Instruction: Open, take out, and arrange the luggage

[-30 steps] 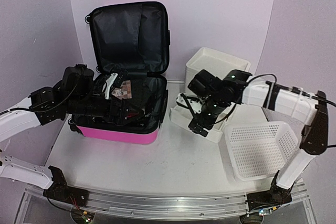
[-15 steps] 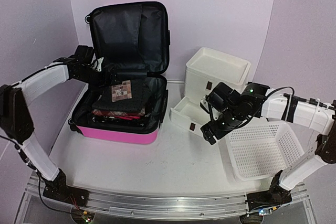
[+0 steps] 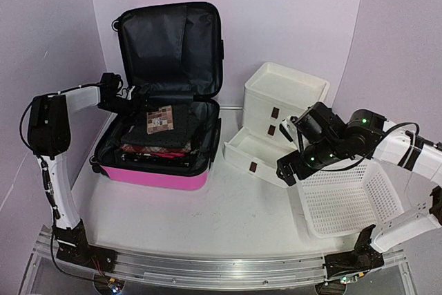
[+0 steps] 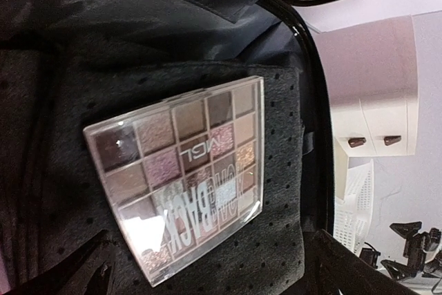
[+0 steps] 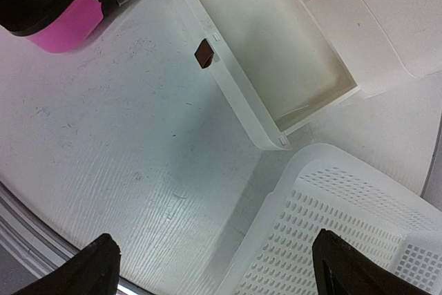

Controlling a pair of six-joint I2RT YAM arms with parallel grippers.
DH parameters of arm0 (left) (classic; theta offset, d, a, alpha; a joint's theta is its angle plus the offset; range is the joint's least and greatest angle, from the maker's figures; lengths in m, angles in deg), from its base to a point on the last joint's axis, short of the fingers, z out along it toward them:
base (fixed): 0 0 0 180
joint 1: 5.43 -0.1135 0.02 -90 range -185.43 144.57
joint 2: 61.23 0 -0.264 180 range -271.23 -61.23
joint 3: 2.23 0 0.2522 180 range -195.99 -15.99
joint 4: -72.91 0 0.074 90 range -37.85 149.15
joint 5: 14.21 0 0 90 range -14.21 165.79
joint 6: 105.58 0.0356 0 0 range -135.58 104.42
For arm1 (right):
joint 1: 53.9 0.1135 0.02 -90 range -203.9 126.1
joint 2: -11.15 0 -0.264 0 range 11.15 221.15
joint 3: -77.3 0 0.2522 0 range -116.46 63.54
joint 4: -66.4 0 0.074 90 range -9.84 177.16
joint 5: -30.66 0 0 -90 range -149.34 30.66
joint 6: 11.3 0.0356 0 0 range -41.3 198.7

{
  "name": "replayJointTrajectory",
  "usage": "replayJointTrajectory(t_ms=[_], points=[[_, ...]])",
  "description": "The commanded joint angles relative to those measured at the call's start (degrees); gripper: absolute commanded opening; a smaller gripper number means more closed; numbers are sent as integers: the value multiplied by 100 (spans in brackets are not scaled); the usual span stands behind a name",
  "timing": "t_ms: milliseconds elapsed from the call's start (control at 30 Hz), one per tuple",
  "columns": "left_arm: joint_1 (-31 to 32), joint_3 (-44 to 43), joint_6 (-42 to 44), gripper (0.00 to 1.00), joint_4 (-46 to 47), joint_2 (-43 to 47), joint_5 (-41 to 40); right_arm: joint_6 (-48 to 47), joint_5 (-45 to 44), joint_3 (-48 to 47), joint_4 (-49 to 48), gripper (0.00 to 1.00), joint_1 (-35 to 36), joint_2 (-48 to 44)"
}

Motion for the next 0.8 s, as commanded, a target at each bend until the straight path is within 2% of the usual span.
replayJointTrajectory(t_ms=[0,300,533,767], points=[[-6,-311,-12,94,466,-218,794,39,16,-88,-170,98,-4,-159],[-46,-177,-5,94,534,-388,826,116,16,1,-172,98,-8,-290],[-127,163,-377,88,1295,-383,1746,211,84,-16,-168,98,-5,-347],[-145,512,-963,70,2068,-198,2040,256,99,-16,-172,98,-10,-339]])
